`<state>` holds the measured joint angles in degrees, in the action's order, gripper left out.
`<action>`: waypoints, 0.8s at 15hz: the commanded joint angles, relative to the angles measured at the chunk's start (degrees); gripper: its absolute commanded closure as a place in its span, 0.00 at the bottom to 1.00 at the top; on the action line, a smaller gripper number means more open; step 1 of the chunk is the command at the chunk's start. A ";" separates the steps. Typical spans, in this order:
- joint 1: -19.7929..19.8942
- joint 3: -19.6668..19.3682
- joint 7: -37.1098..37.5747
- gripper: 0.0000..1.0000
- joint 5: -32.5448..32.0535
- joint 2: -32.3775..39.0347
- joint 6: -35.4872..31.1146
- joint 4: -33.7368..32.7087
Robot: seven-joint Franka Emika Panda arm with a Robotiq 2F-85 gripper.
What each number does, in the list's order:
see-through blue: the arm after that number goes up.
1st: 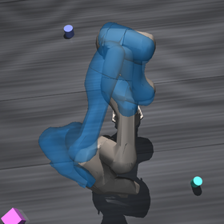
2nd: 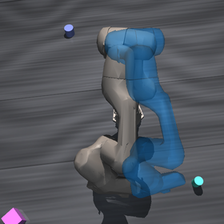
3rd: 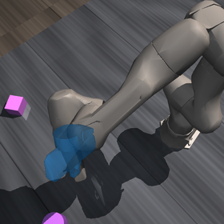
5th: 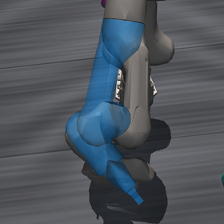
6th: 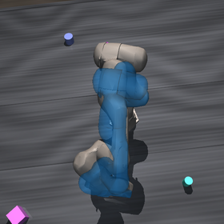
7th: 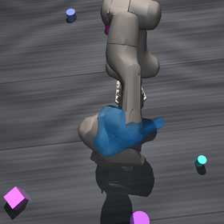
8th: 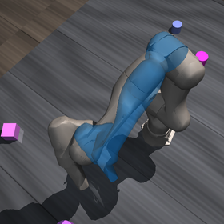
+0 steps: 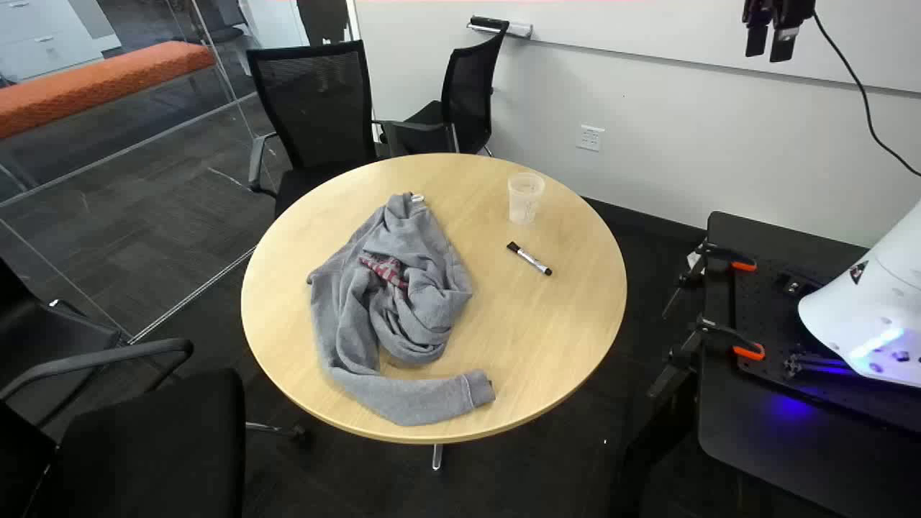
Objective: Put the marker in the cup then put it back on the table
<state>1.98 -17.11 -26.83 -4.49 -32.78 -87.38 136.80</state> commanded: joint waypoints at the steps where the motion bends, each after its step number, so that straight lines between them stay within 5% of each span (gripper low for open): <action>1: 0.97 0.80 -0.41 0.00 0.35 0.18 0.03 -0.06; 7: 0.87 0.98 -0.41 0.00 0.28 -0.03 -0.24 0.19; 12: 0.67 3.48 3.95 0.00 2.40 -1.15 -8.59 3.95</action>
<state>1.99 -16.05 -26.27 -3.37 -32.84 -90.12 137.71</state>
